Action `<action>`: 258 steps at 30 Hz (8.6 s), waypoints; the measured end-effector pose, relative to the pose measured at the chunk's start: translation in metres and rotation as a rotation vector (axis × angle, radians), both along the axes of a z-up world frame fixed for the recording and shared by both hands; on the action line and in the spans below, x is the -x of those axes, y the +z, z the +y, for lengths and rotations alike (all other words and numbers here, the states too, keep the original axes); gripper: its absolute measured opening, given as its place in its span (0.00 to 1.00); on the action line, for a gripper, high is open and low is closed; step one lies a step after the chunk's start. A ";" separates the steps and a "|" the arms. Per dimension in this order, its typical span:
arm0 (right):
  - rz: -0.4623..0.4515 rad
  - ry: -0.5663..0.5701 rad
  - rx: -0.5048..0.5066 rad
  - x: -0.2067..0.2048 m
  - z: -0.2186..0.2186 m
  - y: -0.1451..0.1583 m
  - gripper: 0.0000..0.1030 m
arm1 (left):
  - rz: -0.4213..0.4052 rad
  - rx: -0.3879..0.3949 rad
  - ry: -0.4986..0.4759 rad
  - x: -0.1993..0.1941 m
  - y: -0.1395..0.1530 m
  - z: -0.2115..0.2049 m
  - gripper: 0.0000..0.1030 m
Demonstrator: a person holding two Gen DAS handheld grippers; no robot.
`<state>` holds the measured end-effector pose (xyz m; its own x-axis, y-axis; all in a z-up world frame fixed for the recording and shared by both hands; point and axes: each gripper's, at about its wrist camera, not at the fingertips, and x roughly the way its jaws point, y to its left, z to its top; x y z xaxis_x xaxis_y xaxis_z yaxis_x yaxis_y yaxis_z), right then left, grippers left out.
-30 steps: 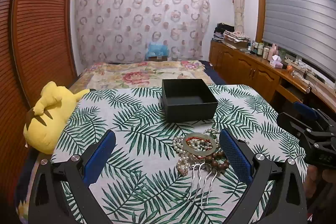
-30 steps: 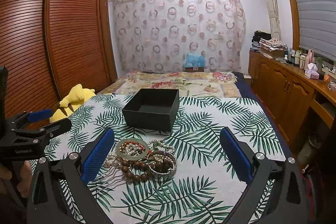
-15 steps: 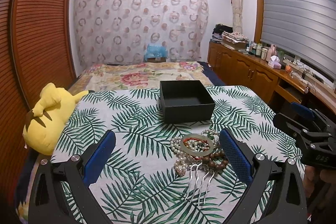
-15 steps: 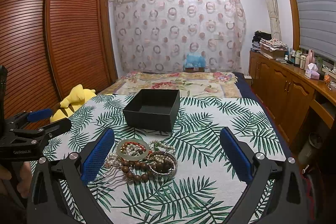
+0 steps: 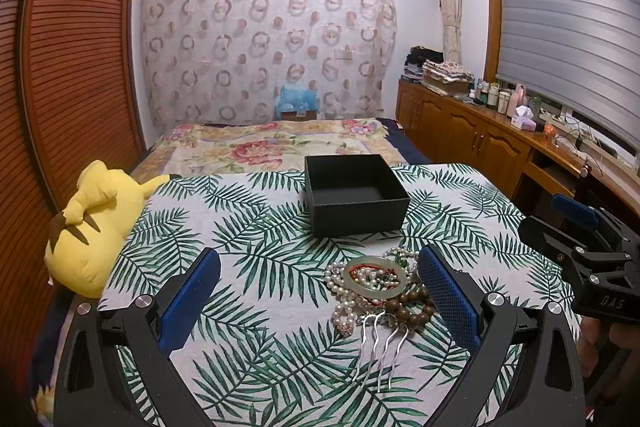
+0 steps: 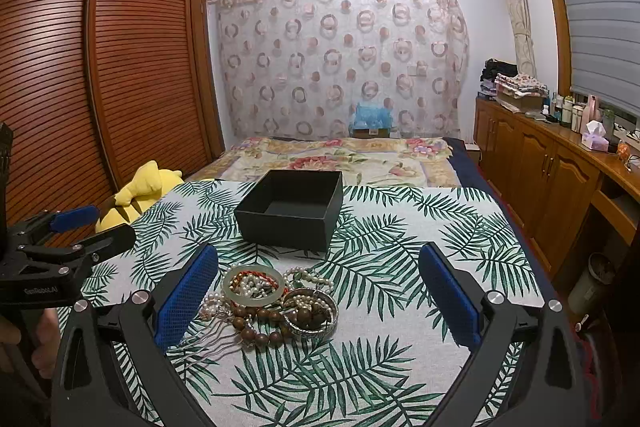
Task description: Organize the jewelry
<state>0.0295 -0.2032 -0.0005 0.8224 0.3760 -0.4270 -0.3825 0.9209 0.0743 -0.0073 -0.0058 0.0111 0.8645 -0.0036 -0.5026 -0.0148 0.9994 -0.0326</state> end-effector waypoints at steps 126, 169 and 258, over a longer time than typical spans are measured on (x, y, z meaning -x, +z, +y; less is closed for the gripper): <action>0.386 0.255 0.125 -0.048 0.004 -0.102 0.24 | 0.312 0.043 -0.169 -0.025 -0.099 0.000 0.93; 0.277 0.189 0.302 -0.055 0.026 -0.090 0.17 | 0.310 0.046 -0.181 -0.023 -0.099 -0.003 0.93; 0.098 0.291 0.173 -0.180 0.096 0.021 0.16 | 0.080 0.033 -0.259 -0.088 -0.012 0.011 0.59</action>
<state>0.2093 -0.1077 0.0203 0.6436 0.5035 -0.5764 -0.6294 0.7767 -0.0242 0.0809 0.0053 -0.0013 0.7904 -0.2364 -0.5652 0.2369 0.9687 -0.0738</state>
